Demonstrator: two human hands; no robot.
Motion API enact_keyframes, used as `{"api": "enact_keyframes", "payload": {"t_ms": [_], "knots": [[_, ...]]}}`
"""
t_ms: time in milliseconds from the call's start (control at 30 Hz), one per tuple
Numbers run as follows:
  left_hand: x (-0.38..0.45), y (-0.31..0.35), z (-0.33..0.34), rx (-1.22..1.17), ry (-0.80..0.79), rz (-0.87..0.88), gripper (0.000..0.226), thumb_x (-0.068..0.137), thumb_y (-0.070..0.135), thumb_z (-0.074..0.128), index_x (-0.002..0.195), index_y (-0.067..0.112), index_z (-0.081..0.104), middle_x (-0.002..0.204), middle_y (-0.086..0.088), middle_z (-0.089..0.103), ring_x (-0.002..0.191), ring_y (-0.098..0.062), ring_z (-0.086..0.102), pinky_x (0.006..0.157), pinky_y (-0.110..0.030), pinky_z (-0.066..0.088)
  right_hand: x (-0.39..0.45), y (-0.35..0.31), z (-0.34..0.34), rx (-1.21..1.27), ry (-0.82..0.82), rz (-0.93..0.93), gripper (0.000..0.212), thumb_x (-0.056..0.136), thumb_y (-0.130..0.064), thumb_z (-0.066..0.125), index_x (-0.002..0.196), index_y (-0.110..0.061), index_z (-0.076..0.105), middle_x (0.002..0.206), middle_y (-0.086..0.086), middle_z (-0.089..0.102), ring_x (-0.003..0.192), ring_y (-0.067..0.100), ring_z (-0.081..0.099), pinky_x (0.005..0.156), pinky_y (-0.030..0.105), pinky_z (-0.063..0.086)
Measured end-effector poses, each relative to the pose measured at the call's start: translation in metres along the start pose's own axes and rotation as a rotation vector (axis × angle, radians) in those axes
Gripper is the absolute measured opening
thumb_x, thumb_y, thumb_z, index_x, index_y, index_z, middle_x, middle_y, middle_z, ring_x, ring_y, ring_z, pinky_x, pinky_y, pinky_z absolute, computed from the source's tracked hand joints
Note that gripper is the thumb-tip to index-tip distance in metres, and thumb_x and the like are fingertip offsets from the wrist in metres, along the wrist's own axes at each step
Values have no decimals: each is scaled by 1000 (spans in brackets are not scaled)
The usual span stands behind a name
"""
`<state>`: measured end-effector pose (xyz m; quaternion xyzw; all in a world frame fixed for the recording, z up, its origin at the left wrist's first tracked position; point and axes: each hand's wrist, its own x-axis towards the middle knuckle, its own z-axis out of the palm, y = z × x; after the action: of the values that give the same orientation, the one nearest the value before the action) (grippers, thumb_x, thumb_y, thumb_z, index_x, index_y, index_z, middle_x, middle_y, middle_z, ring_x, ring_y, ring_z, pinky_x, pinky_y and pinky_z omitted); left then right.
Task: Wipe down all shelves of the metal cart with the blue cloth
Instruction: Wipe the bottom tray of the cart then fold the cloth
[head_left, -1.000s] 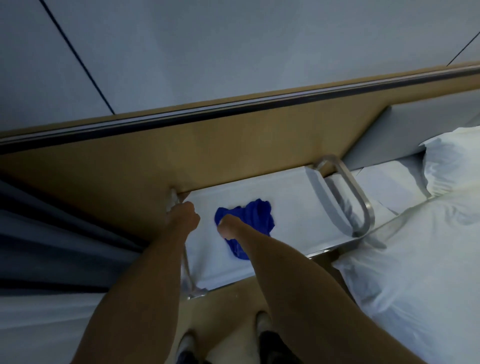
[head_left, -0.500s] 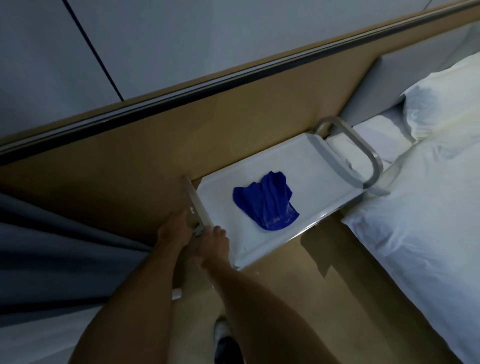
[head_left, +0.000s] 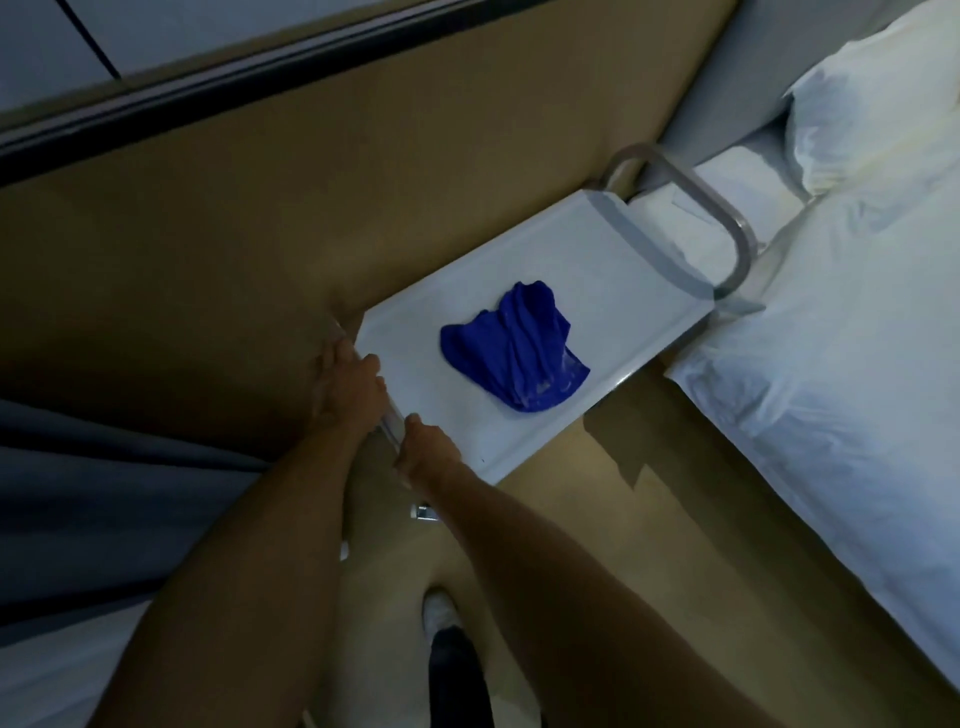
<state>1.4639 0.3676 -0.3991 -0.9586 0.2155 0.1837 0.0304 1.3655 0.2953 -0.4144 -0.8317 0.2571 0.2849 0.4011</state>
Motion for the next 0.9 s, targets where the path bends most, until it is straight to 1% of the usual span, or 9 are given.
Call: {"api": "enact_keyframes", "payload": {"t_ms": [133,200,267,333,433,500,633,767,900], "knots": [[-7,14,7,157,-127,-102,34,96,22,49,126,9,60,141,-17,41,132,-38,38,109,-47,35,-23,27,4,-95,-69,34,53,87,-16,70,134,-16,44,112,9,60,93,22,59,82,34,47],[-15,35,2,172,-257,-40,37,96,18,49,129,4,56,139,-18,44,128,-38,43,107,-45,38,-35,44,6,-134,-90,40,50,88,-19,70,132,-16,46,115,10,60,97,23,59,84,35,46],[-35,53,13,261,-414,-6,30,97,26,51,118,9,63,130,-12,58,119,-30,51,107,-45,39,-48,61,5,-167,-104,53,46,88,-21,70,130,-14,49,115,10,60,92,21,56,83,35,45],[-61,84,21,192,-568,-83,28,98,33,50,102,12,68,115,-6,67,114,-25,55,111,-52,31,-64,79,3,-177,-132,68,40,89,-20,68,125,-13,53,109,8,61,93,21,58,87,35,46],[-111,117,37,284,-541,-206,23,98,25,46,102,15,66,122,-10,60,130,-31,41,113,-62,10,-90,109,4,-161,-118,119,29,90,-14,62,118,-14,58,99,4,59,106,26,61,106,49,39],[-137,139,45,285,-528,-268,20,99,25,48,111,18,62,124,-9,57,132,-30,38,113,-62,10,-109,131,6,-156,-93,134,29,88,-12,61,116,-15,60,104,5,63,110,27,60,111,55,31],[-191,192,62,288,-582,-378,23,98,37,52,107,22,67,115,-4,65,126,-30,44,104,-75,2,-151,186,5,-236,-74,125,32,90,-16,60,122,-19,61,116,6,65,118,29,57,114,56,22],[-232,239,105,228,-492,-451,44,96,40,46,129,15,62,147,-15,43,142,-40,23,117,-55,14,-197,247,-16,-423,-139,81,42,96,-25,58,137,-21,52,137,8,56,135,31,43,117,59,10],[-265,282,127,164,-453,-552,65,94,58,37,141,15,50,158,-17,28,147,-40,15,114,-60,14,-235,302,-35,-608,-144,80,44,94,-26,63,136,-16,52,138,11,56,136,34,42,117,61,9]]}}
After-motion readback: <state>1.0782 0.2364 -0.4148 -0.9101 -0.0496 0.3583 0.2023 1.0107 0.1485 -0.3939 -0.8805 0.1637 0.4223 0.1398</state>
